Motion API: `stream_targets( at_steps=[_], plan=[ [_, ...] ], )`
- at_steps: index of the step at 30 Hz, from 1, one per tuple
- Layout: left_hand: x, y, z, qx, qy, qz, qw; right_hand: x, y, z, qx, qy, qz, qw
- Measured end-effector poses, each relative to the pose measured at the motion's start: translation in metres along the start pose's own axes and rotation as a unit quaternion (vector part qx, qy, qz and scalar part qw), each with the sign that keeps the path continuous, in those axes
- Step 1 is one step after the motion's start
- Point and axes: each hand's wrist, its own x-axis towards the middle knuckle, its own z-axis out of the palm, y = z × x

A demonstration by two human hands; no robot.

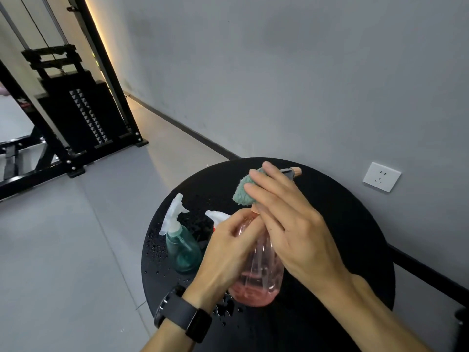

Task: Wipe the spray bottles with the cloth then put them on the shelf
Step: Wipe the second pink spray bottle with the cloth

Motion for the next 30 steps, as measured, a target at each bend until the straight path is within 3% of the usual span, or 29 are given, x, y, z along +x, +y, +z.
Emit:
stream_targets(
  at_steps=[6,19,24,30],
  plan=[
    [0.002,-0.002,-0.007,-0.058,0.015,0.015,0.998,-0.003,0.007,0.0,0.029,-0.011,0.004,0.999],
    [0.005,0.001,-0.009,-0.144,0.007,-0.022,0.989,-0.019,0.02,-0.009,-0.025,0.028,0.012,0.999],
    [0.006,-0.001,-0.008,-0.101,-0.008,-0.031,0.994,-0.012,0.018,-0.018,-0.044,0.108,0.004,0.993],
    [-0.002,-0.001,0.004,-0.092,-0.032,-0.03,0.995,-0.005,0.017,-0.009,-0.053,0.103,0.003,0.993]
  ],
)
